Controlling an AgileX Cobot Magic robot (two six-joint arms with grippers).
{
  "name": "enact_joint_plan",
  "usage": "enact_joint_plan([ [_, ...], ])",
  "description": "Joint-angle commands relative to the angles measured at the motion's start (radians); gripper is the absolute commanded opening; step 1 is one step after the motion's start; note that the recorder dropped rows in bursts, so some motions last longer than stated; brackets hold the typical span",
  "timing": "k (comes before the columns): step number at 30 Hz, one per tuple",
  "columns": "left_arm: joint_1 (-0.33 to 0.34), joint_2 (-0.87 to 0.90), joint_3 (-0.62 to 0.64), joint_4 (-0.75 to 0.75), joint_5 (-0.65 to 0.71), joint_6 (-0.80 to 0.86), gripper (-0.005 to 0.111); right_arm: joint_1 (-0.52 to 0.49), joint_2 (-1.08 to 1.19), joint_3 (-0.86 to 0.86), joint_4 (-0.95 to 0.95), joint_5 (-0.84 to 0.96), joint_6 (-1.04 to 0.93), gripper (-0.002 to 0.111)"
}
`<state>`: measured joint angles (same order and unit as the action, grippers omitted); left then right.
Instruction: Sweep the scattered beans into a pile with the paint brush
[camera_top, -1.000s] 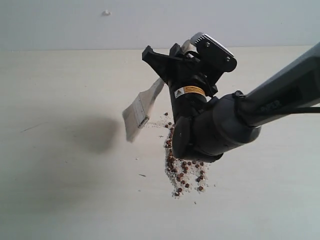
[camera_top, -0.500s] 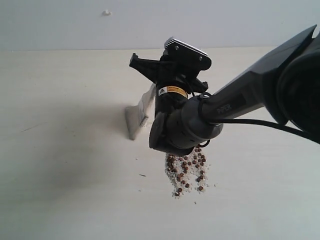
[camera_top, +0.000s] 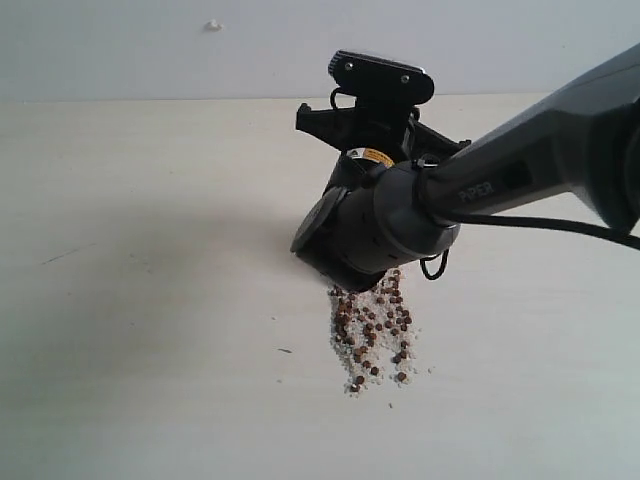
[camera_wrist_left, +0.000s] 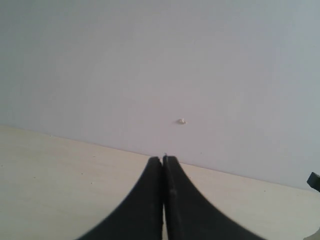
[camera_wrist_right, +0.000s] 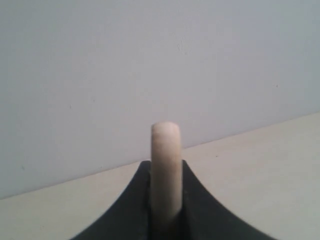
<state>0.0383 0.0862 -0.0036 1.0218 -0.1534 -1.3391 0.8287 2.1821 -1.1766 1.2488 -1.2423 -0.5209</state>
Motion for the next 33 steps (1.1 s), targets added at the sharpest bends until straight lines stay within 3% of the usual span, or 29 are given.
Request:
enact_joint_plan([
  [1, 0.001, -0.005, 0.004, -0.008, -0.006, 0.001, 0.0, -0.006, -0.035, 0.01, 0.02, 0.021, -0.052, 0.0],
  [13, 0.001, -0.005, 0.004, -0.008, -0.006, 0.001, 0.0, -0.003, -0.164, 0.095, -0.051, 0.021, 0.127, 0.0],
  [18, 0.001, -0.005, 0.004, -0.008, -0.006, 0.001, 0.0, -0.003, -0.289, 0.262, -0.263, 0.021, 0.418, 0.0],
  [26, 0.001, -0.005, 0.004, -0.008, -0.006, 0.001, 0.0, -0.003, -0.521, 0.568, -0.524, 0.021, 0.672, 0.0],
  [33, 0.001, -0.005, 0.004, -0.008, -0.006, 0.001, 0.0, -0.003, -0.779, 0.834, -0.596, 0.021, 0.656, 0.0],
])
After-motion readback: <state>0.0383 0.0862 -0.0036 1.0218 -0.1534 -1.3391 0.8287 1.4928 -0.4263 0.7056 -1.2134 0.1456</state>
